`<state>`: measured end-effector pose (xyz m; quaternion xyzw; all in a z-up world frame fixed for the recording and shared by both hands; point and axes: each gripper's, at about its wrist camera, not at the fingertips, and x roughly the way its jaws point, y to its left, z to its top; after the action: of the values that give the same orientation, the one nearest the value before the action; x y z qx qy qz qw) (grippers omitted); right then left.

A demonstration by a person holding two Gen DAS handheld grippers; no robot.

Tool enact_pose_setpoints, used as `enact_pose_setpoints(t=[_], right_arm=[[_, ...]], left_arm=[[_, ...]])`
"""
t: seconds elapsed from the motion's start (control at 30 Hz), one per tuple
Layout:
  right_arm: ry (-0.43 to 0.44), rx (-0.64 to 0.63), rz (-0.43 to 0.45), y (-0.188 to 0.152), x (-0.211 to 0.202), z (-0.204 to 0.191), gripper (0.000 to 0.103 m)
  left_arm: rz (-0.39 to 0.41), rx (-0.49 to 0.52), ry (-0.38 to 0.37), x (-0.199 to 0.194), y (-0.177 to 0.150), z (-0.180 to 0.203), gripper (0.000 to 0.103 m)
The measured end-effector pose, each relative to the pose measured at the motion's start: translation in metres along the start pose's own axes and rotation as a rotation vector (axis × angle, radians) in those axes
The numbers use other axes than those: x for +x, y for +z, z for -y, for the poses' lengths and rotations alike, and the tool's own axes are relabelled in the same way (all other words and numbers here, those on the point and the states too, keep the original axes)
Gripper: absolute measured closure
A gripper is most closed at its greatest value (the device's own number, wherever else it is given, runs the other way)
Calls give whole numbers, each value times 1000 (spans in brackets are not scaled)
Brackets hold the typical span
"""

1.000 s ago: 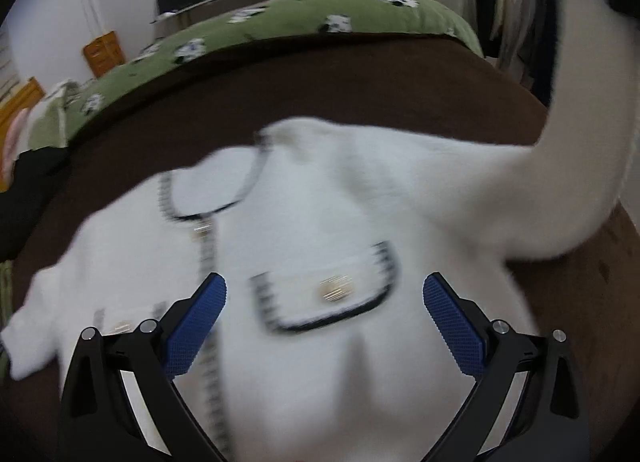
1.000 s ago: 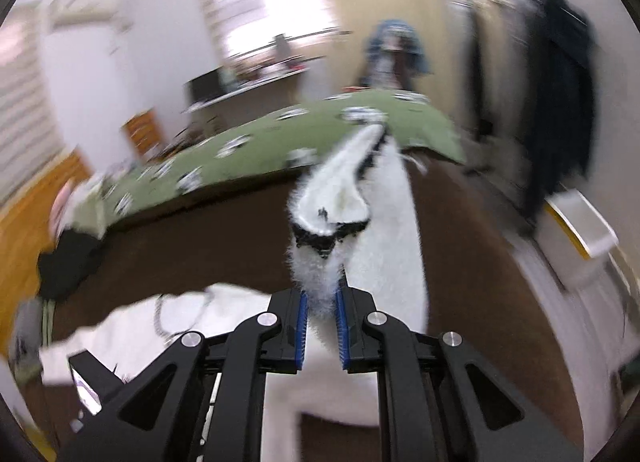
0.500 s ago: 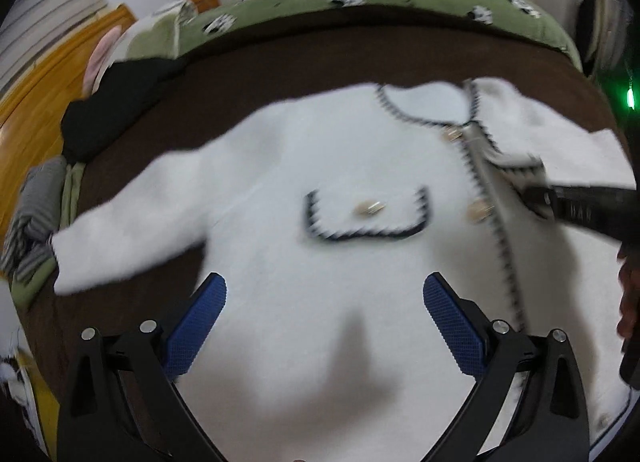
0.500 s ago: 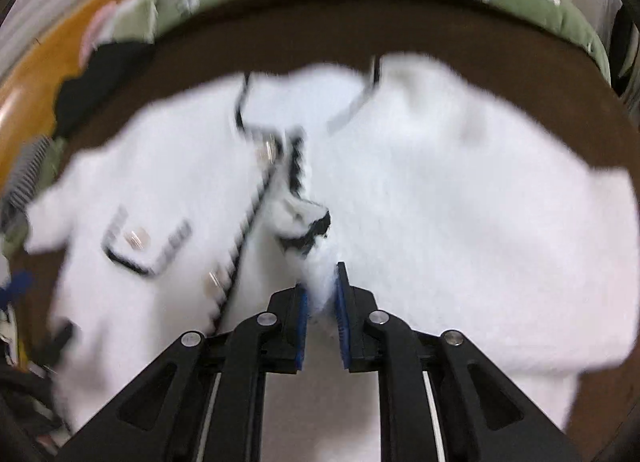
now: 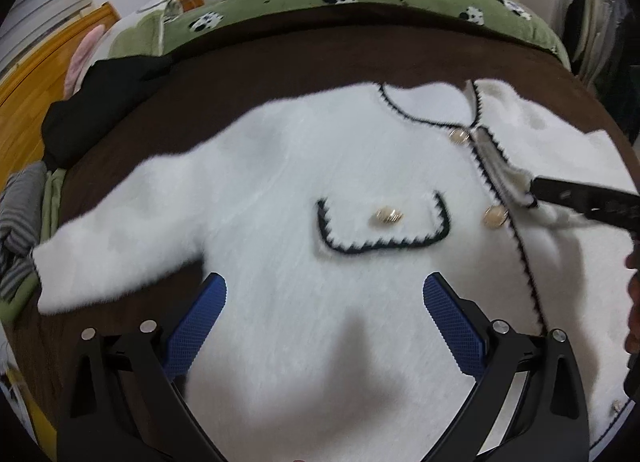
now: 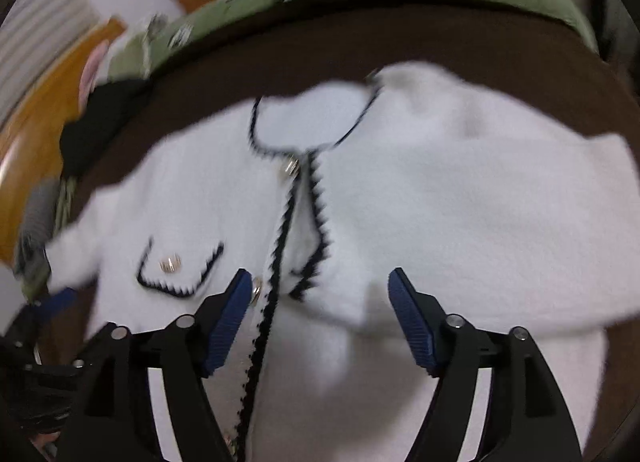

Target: Fold large clothes

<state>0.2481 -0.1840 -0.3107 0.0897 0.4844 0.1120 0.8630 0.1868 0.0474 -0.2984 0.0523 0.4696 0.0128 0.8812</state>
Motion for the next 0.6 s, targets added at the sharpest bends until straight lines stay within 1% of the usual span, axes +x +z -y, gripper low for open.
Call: enact_pose_setpoints(t=[0.03,0.1,0.23,0.3,0.4,0.43,0.6], right_arm=[[-19,22,27,1,-13,5,26],[-58,63,59,3,-43,26,25],[-131,140,84,1,-78,66,24],[-173,176,90,-2,-91,87,24],[-213,199,96,-2,-99,113,23],[-220,199,96,-9,-102,126,23],[-225,190,88,-7,-93,159,23]], left_arm=[[1,9,-16,-1,6,3,6],[4,25,-41,-1,14,9,6],[15,80,-102,-2,34,38,6],[19,106,-120,0,41,56,6],[27,134,-145,8,51,88,6],[28,140,-148,13,55,100,6],[29,127,-129,39,73,140,6]])
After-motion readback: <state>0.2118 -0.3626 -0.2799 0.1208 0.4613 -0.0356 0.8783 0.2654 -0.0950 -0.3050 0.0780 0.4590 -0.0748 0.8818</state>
